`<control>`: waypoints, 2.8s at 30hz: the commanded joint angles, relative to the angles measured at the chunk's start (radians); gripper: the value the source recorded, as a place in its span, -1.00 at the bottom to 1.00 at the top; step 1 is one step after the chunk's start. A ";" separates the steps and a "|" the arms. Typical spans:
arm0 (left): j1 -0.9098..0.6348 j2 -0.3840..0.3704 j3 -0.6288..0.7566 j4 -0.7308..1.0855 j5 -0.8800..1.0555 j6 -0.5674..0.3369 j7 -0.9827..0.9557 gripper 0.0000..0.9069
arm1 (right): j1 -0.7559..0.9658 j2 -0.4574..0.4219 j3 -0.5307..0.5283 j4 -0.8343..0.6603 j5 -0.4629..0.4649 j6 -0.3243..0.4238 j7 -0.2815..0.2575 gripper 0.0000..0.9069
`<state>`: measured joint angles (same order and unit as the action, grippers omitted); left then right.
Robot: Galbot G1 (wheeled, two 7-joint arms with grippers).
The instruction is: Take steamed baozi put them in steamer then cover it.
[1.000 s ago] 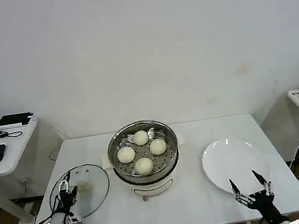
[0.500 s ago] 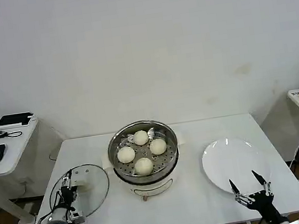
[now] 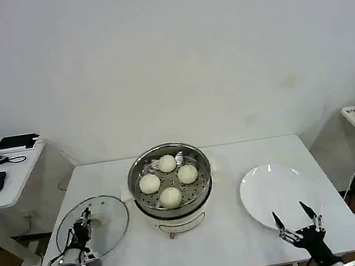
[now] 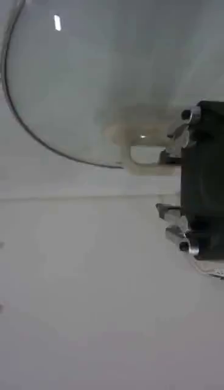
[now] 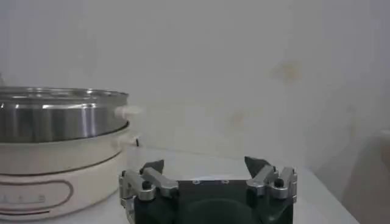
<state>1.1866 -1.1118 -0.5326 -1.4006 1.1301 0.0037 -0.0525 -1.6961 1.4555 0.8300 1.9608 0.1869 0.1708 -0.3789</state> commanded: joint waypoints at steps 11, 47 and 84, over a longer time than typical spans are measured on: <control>0.108 0.005 -0.125 -0.249 -0.045 0.059 -0.072 -1.00 | -0.007 -0.022 -0.009 0.019 0.002 -0.007 0.000 1.00; -0.011 0.064 0.236 -0.616 -0.050 0.327 0.144 -1.00 | -0.005 -0.005 -0.069 -0.008 -0.070 -0.007 0.005 1.00; -0.301 -0.195 0.481 -0.417 0.177 0.435 0.324 -1.00 | -0.010 0.061 -0.122 -0.028 -0.159 0.002 0.004 1.00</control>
<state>0.9282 -1.2433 -0.0906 -1.8638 1.2622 0.4321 0.2512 -1.7072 1.5136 0.7106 1.9355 0.0349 0.1714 -0.3743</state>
